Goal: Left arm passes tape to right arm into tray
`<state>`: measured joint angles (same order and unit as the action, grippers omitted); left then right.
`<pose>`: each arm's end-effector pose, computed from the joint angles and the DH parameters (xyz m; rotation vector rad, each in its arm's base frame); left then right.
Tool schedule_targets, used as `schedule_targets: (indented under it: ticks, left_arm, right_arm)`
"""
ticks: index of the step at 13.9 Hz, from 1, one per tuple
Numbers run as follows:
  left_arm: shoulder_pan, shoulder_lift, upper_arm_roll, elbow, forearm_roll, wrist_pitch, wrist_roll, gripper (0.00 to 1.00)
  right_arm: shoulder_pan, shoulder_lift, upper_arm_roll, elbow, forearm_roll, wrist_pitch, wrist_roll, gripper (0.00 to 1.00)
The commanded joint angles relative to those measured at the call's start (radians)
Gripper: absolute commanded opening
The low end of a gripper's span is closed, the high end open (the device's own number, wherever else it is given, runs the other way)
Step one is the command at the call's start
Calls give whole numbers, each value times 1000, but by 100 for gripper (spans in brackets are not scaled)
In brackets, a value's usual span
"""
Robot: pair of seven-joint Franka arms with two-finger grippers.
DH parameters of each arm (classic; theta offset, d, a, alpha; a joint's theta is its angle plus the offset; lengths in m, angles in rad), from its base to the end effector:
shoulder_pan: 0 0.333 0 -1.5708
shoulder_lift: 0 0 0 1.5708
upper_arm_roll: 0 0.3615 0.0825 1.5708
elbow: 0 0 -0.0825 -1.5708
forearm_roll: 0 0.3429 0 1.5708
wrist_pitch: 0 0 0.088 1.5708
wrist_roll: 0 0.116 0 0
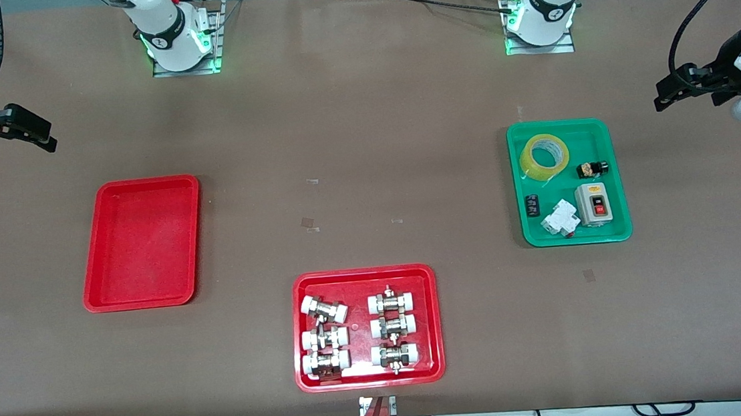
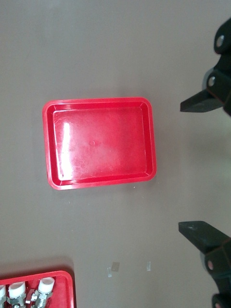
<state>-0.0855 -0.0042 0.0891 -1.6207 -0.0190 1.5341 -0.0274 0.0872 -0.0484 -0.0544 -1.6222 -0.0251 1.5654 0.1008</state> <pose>0.5055 -0.0003 0.6388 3.1202 0.0485 -0.1290 0.4950 0.0125 0.6628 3.1168 -0.1059 -0.0108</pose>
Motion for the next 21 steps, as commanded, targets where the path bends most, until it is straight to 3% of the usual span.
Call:
schedule_targets:
  ticks: [1, 10, 15, 19, 21]
  left_arm:
    - [-11, -2, 11, 1, -4, 3, 11, 100]
    - [-14, 3, 11, 4, -5, 3, 11, 100]
    - [-14, 88, 11, 27, -10, 12, 4, 100]
    - [-33, 132, 4, -46, -9, 76, -3, 100]
    - [-37, 130, -2, -152, -6, 171, -3, 100]
  right_arm:
    - [0, -5, 14, 15, -12, -13, 3, 100]
    - [-1, -5, 13, 19, -6, -10, -7, 100]
    - [-1, -4, 13, 18, -4, -5, -7, 100]
    - [-1, -4, 13, 15, -6, -7, -7, 100]
    - [-1, -5, 13, 12, -6, -5, -7, 100]
